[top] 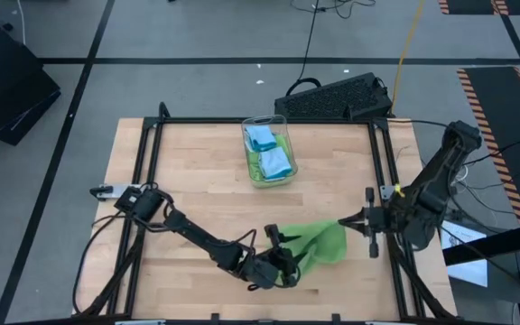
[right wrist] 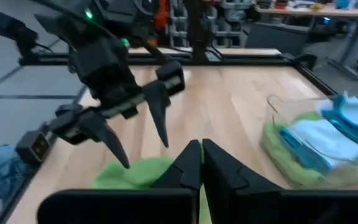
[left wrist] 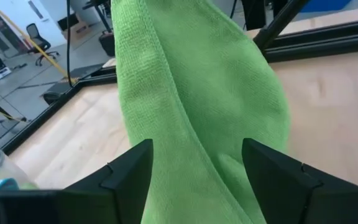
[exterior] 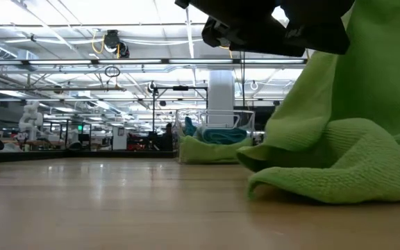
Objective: Fold microfiber towels
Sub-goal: Fold the green towel
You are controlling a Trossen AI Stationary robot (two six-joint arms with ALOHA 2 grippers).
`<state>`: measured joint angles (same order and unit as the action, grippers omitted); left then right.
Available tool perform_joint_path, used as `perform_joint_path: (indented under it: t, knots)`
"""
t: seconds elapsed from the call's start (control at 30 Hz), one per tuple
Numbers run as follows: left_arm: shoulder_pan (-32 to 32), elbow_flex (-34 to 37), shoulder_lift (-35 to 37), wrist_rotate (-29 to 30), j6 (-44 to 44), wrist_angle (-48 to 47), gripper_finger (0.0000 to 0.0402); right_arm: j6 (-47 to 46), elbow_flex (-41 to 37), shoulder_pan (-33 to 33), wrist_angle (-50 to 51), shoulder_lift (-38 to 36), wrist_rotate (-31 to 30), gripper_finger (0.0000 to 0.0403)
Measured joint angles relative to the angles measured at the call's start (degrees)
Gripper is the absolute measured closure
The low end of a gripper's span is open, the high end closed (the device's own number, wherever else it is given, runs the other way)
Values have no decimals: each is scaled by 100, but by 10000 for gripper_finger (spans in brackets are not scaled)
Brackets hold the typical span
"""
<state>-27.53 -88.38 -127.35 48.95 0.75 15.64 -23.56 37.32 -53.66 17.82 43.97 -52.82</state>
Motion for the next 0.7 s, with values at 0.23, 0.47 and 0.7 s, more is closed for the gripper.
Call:
perform_joint_path:
  t: [0.23, 0.47, 0.7]
  knots:
    - [44, 0, 0, -316, 356, -76, 144, 75, 0, 78, 5, -33, 62, 401]
    - [25, 0, -183, -698, 499, -191, 144, 27, 0, 76, -1, 186, 359, 401]
    - [-235, -2, -243, -557, 206, -400, 144, 27, 0, 73, -16, 116, 432, 401]
